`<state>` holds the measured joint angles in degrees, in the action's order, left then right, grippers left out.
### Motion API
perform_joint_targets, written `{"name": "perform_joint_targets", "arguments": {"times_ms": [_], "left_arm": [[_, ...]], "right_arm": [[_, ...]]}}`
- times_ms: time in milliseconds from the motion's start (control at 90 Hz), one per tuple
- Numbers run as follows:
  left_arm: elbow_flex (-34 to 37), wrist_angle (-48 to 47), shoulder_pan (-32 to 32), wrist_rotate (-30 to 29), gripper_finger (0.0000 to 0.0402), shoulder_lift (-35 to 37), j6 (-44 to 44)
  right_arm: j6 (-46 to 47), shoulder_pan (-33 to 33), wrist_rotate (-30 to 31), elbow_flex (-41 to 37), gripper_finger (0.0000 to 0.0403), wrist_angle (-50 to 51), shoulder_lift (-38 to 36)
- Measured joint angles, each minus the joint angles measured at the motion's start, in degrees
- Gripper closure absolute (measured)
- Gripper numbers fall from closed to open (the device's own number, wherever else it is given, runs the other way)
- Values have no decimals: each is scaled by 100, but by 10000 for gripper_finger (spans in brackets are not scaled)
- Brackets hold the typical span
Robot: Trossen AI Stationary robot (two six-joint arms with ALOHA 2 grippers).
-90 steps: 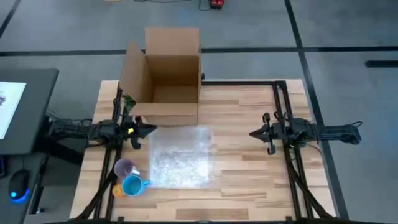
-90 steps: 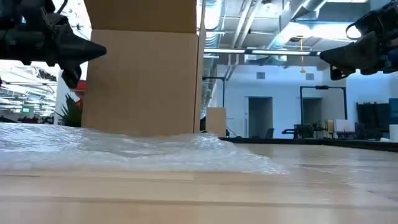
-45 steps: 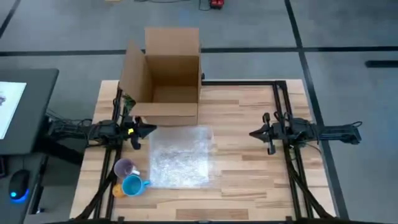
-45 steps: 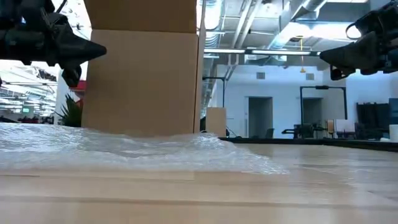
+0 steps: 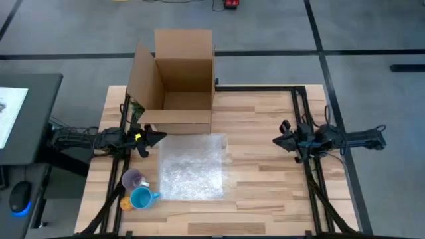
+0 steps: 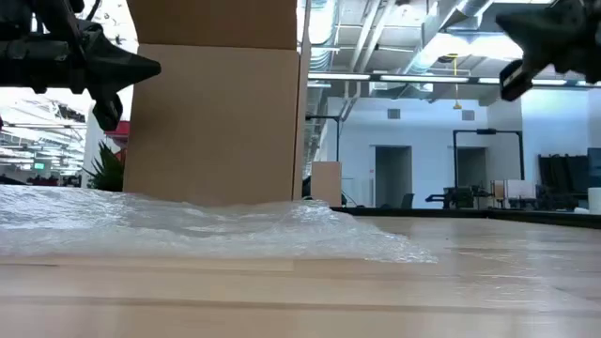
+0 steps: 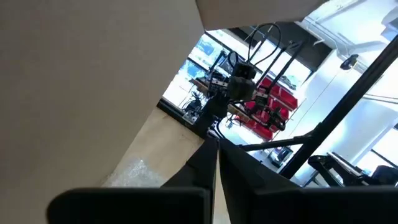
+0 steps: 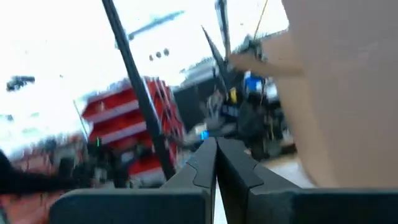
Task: Wrap mug
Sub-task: Move the bubble wrap to the right
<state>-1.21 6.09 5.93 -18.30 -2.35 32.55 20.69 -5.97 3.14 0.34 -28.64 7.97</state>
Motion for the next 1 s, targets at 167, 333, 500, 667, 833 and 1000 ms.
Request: {"name": "perform_joint_targets", "arguments": {"times_ms": [167,333,500,667,833,1000], "left_arm": [[0,16,-2,100,402,11,-1189],[-1,542,-2,118,402,14,-2080],[-68,541,-2,125,402,13,-2453],[-79,208,-2,167,402,14,-2504],[-87,-271,2,370,402,15,-2498],[-121,-701,2,457,402,14,-2518]], "right_arm": [[-543,-136,1546,0,403,-1744,1611],[-700,156,1027,584,403,-2400,3608],[-1114,161,854,2679,380,-11,5825],[-1342,118,692,4838,313,1942,7657],[-147,-7,713,6382,232,3822,9068],[2783,-257,725,6892,175,4498,10122]]}}
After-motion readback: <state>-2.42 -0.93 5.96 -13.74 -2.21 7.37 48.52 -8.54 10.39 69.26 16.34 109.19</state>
